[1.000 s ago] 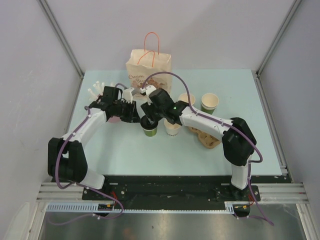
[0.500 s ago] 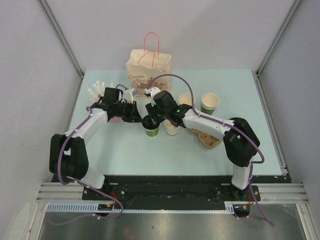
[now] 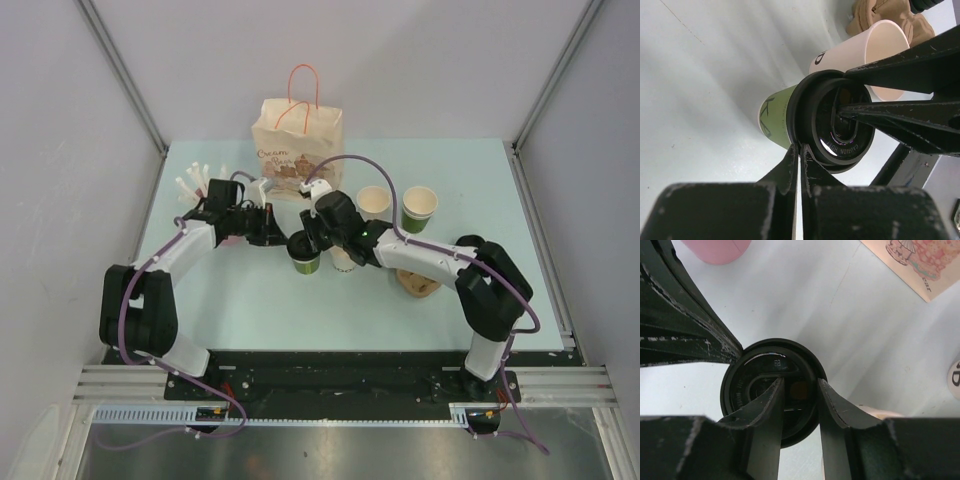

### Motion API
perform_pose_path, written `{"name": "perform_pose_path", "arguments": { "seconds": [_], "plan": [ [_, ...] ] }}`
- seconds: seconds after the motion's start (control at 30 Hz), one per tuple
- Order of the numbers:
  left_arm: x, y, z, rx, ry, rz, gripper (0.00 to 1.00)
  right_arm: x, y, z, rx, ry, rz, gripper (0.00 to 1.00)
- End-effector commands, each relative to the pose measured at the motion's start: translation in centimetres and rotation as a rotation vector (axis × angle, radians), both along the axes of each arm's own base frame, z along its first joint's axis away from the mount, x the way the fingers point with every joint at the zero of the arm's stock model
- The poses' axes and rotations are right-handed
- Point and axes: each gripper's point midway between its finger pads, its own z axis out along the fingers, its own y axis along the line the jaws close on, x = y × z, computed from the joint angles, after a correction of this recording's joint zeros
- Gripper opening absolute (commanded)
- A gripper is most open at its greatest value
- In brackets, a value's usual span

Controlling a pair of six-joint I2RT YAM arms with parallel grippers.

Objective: Pack the takeout coffee

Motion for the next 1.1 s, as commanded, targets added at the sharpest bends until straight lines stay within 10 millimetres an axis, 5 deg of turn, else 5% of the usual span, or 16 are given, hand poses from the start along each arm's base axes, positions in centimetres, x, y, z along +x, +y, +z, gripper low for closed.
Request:
{"name": "perform_pose_path", "arguments": {
  "seconds": [0.0,0.23,0.47,0.57,0.83,1.07],
  "plan": [
    [-4.4,1.9,-6.5,0.161,0.209,-0.001,0.0,-2.7,-1.5,-3.3,-0.067,0.041,-0.007,0.34],
    [-4.2,2.3,-5.9,0.169,0.168,0.003,0.0,-3.8,-1.3,-4.5,-0.112,-0.04,-0.02,0.3],
    [-1.6,-0.2,2.9,0.015,-0.053,-0.061,0.11,-1.9,-2.3,-1.7,-0.017,-0.044,-0.068,0.29],
    [-1.9,-0.8,4.7,-0.029,-0.091,-0.092,0.19,-1.1,-2.2,-0.5,0.045,-0.047,-0.069,0.29],
    [-2.9,-1.1,7.1,0.0,-0.315,-0.242,0.37,-1.3,-1.1,1.7,0.106,-0.062,-0.008,0.32],
    [-0.1,0.3,5.6,-0.003,-0.183,-0.115,0.45,-2.3,1.0,2.5,0.1,-0.079,0.164,0.5]
  ]
}}
